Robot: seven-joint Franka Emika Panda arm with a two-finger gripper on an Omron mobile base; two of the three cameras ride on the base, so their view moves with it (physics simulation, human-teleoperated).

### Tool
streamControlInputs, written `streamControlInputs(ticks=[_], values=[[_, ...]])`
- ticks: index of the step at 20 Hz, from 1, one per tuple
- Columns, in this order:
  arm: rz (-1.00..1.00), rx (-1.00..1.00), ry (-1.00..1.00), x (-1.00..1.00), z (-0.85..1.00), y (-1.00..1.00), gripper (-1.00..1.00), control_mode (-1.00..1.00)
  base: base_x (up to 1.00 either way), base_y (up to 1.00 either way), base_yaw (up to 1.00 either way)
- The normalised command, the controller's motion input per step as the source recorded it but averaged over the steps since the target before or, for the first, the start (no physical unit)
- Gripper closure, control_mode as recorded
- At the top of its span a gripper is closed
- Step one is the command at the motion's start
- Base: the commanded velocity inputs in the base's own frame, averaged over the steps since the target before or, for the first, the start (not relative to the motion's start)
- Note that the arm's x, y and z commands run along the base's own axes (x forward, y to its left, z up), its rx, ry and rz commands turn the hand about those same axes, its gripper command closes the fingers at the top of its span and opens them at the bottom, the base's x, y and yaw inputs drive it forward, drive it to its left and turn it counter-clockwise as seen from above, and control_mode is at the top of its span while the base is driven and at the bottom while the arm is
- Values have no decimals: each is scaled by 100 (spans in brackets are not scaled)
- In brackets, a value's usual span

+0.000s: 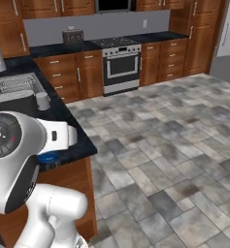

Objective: Open the fridge, grab two sodas, and place both sodas inside the bowl with ice on the dining counter.

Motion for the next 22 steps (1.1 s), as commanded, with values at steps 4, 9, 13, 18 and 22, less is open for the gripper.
streamControlInputs(ticks=[4, 9, 13, 18, 22], values=[[0, 0, 0, 0, 0, 0, 100, 100, -100, 95, 0], [0, 0, 0, 0, 0, 0, 100, 100, -100, 30, 0], [0, 0, 0, 0, 0, 0, 100, 100, -100, -42, 0], [0, 0, 0, 0, 0, 0, 100, 100, -100, -29, 0], [0, 0, 0, 0, 0, 0, 100, 100, -100, 26, 0]])
